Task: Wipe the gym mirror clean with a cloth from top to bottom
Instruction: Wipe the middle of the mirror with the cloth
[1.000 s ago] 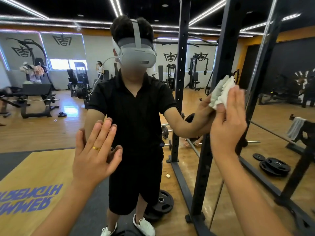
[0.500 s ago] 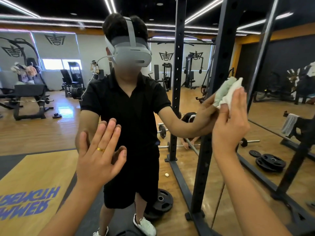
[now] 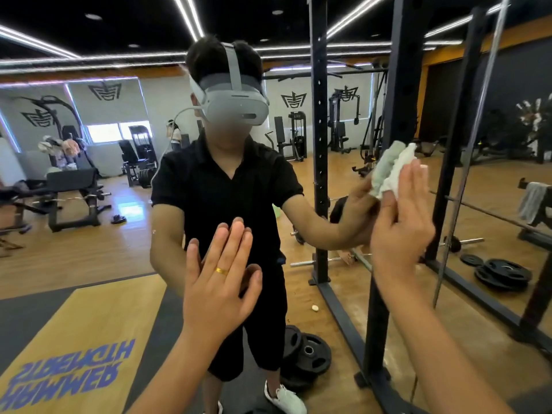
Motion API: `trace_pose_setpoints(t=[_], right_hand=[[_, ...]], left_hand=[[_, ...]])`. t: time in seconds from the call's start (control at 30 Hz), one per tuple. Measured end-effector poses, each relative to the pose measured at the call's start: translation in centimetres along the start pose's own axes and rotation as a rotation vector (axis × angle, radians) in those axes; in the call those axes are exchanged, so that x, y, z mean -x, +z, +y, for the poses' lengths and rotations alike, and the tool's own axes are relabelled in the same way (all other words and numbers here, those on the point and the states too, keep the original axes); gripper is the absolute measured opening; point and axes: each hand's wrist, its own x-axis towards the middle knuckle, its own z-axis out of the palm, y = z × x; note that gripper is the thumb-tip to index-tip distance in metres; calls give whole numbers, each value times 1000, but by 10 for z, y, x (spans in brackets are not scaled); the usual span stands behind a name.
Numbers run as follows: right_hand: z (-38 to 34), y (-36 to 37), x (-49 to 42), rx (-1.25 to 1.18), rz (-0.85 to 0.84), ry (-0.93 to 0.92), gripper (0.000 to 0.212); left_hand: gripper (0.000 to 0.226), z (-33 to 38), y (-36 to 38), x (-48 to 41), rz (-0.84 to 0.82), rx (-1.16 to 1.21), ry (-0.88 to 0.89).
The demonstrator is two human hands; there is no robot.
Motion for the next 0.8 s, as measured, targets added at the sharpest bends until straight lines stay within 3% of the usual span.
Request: trace_pose_setpoints(t=[0.07,0.13,0.27,0.33,0.43,0.5,0.57,0.7,0.8], right_hand=[[-36,15,22,-57,0,-28,46],[-60,23,43,-101,-83,-198,43],[-38,14,30,-22,-199,-386,42],[-20,6,14,35,-193,-256,48],[-26,6,-4,15,-57,50,51],[-47,13,2,-6,-19,101,52],[-67,21,24,-27,-44,-36,53],[-80,21,57,-27,-250,-377,55],[-64,16,43,4,-234,-393,47]], left_hand=[[61,1,-4,0,-21,46,-15],[61,1,-8,-1,-53,72,-27],[62,-1,-12,-1,-72,57,-5],[62,-2,-10,0,-65,45,-3],[61,1,-6,1,-45,26,-17],[61,2,-3,2,-27,9,-19],[62,3,1,3,-11,-6,-16],[64,3,3,4,-1,-22,-18],[63,2,1,4,-2,-19,-11]])
